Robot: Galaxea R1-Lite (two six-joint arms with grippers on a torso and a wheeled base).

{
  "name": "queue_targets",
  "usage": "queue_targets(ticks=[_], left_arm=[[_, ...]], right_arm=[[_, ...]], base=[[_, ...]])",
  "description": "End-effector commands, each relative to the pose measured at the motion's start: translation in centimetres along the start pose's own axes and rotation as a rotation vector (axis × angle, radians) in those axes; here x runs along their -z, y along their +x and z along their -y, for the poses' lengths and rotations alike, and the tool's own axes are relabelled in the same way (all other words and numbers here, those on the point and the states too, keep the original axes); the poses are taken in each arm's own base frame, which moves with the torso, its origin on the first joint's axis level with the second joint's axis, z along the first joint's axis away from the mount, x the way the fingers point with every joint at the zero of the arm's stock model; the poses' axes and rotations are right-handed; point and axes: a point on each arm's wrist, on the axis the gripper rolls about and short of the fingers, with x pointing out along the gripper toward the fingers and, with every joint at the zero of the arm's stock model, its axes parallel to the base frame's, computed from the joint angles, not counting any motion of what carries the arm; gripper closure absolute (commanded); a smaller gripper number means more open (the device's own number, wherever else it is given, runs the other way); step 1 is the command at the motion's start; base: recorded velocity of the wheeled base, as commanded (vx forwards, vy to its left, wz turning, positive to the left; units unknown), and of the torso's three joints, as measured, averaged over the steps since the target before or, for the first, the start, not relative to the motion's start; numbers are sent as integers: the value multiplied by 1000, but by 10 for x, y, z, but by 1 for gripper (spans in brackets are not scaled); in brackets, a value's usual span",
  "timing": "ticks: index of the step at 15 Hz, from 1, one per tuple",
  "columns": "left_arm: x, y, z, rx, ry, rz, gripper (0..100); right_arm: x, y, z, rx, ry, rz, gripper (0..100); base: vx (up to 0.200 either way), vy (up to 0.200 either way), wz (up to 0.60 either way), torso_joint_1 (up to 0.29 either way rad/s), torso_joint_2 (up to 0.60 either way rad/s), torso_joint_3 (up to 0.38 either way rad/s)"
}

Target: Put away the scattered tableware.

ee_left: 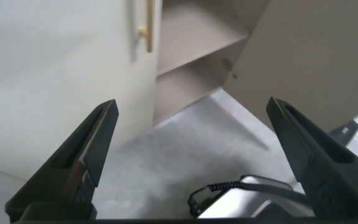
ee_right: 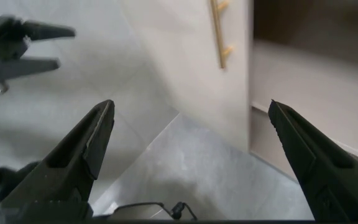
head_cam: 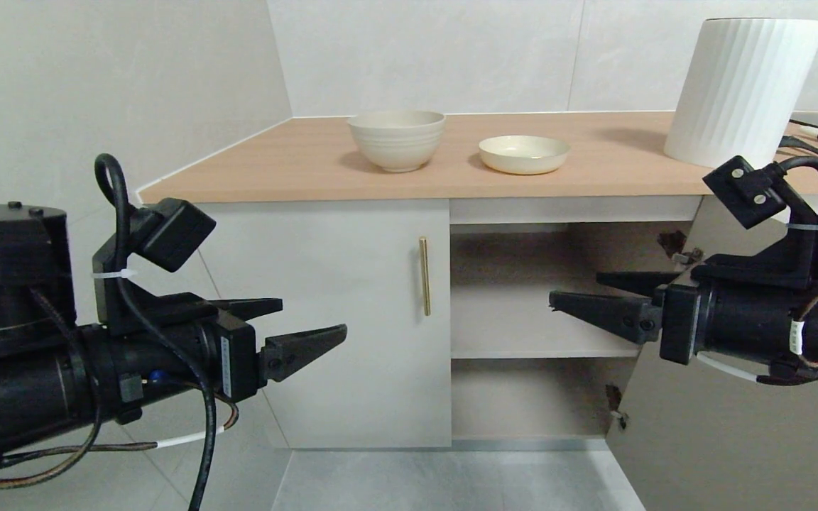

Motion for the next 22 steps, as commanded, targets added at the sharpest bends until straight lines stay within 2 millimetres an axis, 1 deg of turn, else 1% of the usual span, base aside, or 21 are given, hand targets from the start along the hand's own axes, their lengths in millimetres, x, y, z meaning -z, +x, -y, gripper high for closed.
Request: queue_targets(ticks=[1,4,7,8,12,16,18,22], left_arm=[[1,1,0,1,3,-5,0],[4,0,0,-11,38,-12,0],[3,0,-1,-25,38,-10,0],[1,-5,0,-30,42,10,0],[-1,-9,2,-24,48,26,0],[-5,-20,7,-10,60,63,0],[-6,-20,7,-10,59,66,0],[-5,-17,6,-10,56,58,0]], right_arm=[[-1,-1,0,1,-1,6,0],[-2,-2,0,0,-2,11,0],[-3,-4,-1,-2,-4,18,0],[-5,-7,-2,-4,-6,28,0],[-5,-8,-2,-4,-6,30,0],[-15,-5,-4,-22,-23,105,0],[-17,-1,-3,-20,-23,126,0],[-20,4,1,66,-10,147,0]], base=[[0,0,0,0,0,0],[0,0,0,0,0,0],[200,0,0,-2,1,2],[200,0,0,-2,-2,7],[200,0,0,6,8,5],[0,0,0,0,0,0],[0,0,0,0,0,0],[0,0,0,0,0,0]])
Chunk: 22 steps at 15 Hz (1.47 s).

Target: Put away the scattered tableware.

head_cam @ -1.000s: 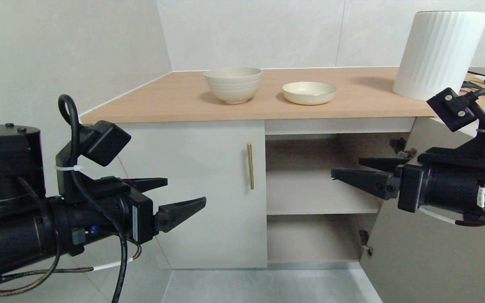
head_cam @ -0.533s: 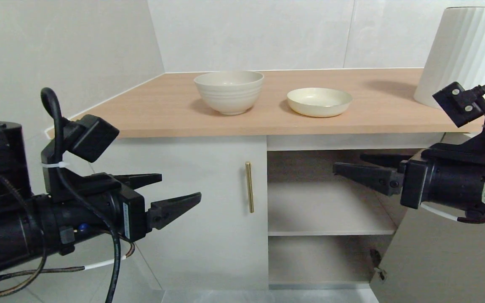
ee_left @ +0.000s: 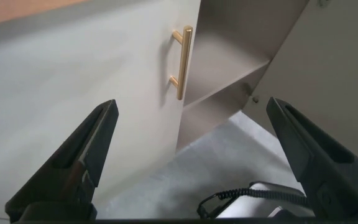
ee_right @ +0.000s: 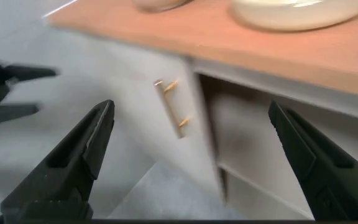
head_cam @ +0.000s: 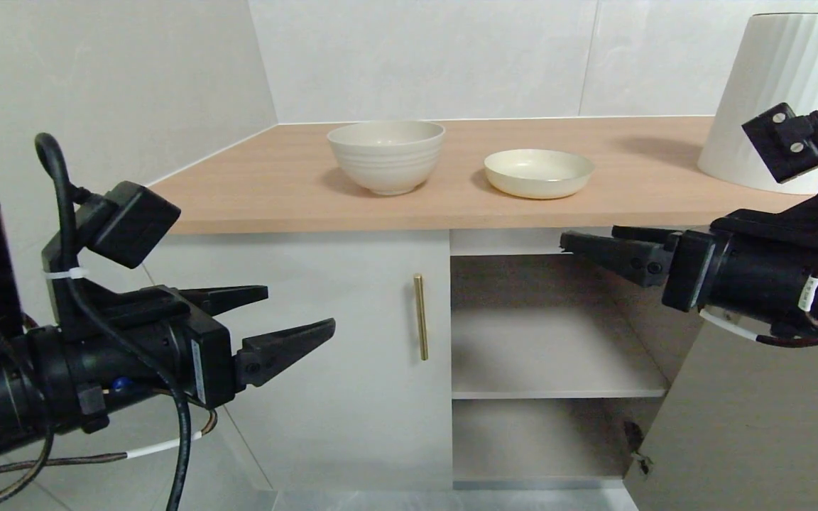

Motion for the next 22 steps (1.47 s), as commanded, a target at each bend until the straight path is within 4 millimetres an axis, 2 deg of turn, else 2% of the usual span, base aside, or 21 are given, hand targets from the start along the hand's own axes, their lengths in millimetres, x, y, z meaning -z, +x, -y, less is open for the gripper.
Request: queue_targets(ticks=[1,8,15,22], left_arm=[[1,2,0,-1,-2,-5,0],[2,4,-1,-3,-4,-14,0],[2,4,-1,-4,-4,-12,0],[3,8,-2,-6,-6,-25,0]], right_arm=[[1,3,1,7,1,-6,0],[0,1,1,21,2,1,0],[0,1,1,21,2,0,0],[0,2,1,23,3,-3,0]], base=[[0,0,0,0,0,0],[0,0,0,-1,-23,-25],[0,0,0,52,-389,-330],[0,0,0,149,-470,-322]])
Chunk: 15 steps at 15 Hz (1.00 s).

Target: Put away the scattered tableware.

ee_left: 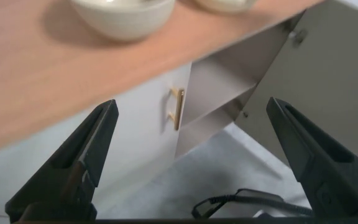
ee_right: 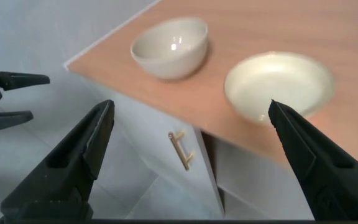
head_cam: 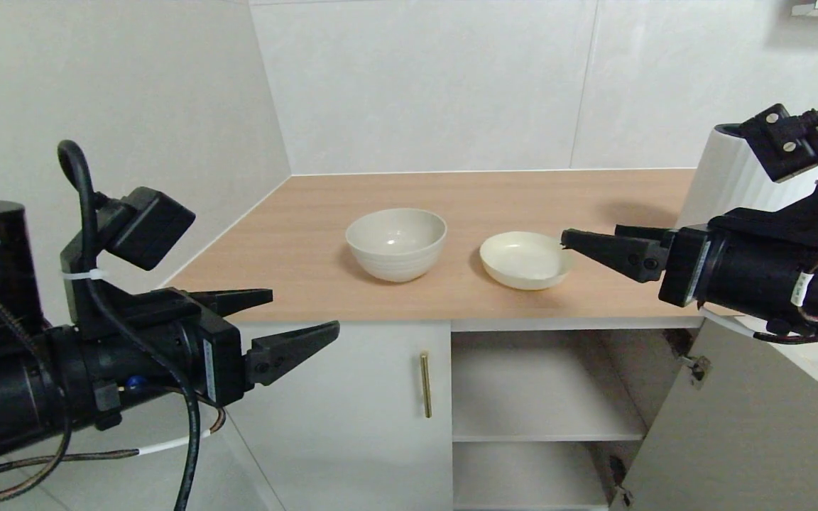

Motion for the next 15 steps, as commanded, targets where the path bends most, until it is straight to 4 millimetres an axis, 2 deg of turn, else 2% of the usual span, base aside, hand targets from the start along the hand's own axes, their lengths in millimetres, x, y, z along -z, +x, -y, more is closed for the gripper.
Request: queue_targets(ticks=[1,3,5,7,9,11,13,15], left_arm=[[1,3,-1,-1,-3,-10,0],[2,4,-1,1,-4,-13,0],[-1,14,-3,-9,-10,-23,0],[-14,24,-8,-53,-61,9,0],[-20,30,-9,-67,-88,20,0],[-39,44,-22,-106,-96,51,0],[-49,54,-34,-172,-109,37,0],[-63,63,-45,-252,-158,10,0]], right_arm=[[0,1,0,0,0,-1,0],[0,1,0,-3,0,0,0],[0,5,1,8,6,1,0],[-1,4,1,39,90,9,0],[-10,10,8,67,107,21,0],[-33,29,19,127,119,-39,0],[-25,35,30,184,144,-153,0],[-19,53,37,244,145,-168,0]], base=[[0,0,0,168,-481,-305],[0,0,0,173,-498,-308],[0,0,0,171,-434,-259],[0,0,0,63,-163,-98],[0,0,0,16,-33,-18],[0,0,0,0,0,0],[0,0,0,0,0,0],[0,0,0,0,0,0]])
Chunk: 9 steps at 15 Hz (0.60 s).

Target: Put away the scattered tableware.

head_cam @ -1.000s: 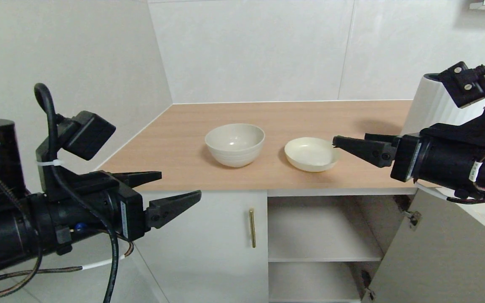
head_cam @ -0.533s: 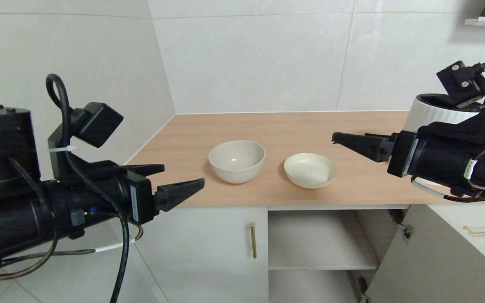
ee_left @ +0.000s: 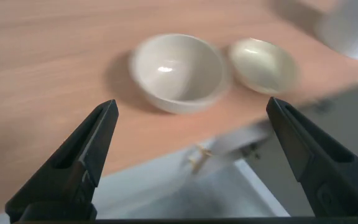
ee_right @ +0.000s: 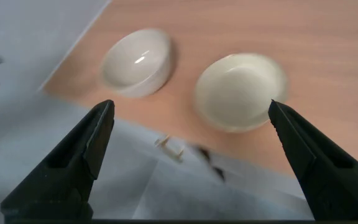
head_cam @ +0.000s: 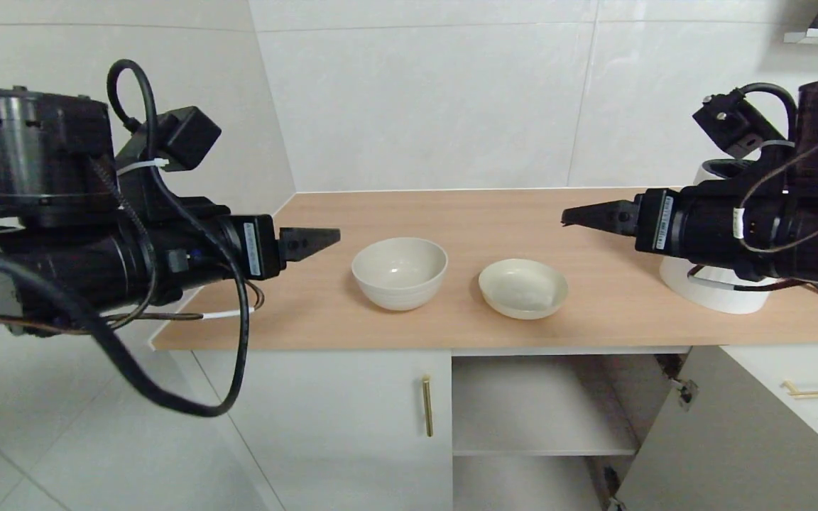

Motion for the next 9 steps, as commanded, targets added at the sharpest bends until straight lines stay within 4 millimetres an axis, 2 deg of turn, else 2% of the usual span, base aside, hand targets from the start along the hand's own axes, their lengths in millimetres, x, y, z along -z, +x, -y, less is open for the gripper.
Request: queue_targets(ticks=[1,5,7,9], left_arm=[[-14,24,-7,-63,-47,-50,0],[-27,35,-7,-113,-196,-215,0],[-16,60,-8,-129,-251,-275,0],[-2,97,1,-176,-329,-307,0]], right_arm=[[4,28,7,72,5,-21,0],[12,49,12,169,0,-36,0],[16,54,13,175,-1,-49,0],[14,53,13,176,1,-42,0]], base=[[0,0,0,0,0,0],[0,0,0,0,0,0],[0,0,0,0,0,0],[0,0,0,0,0,0]])
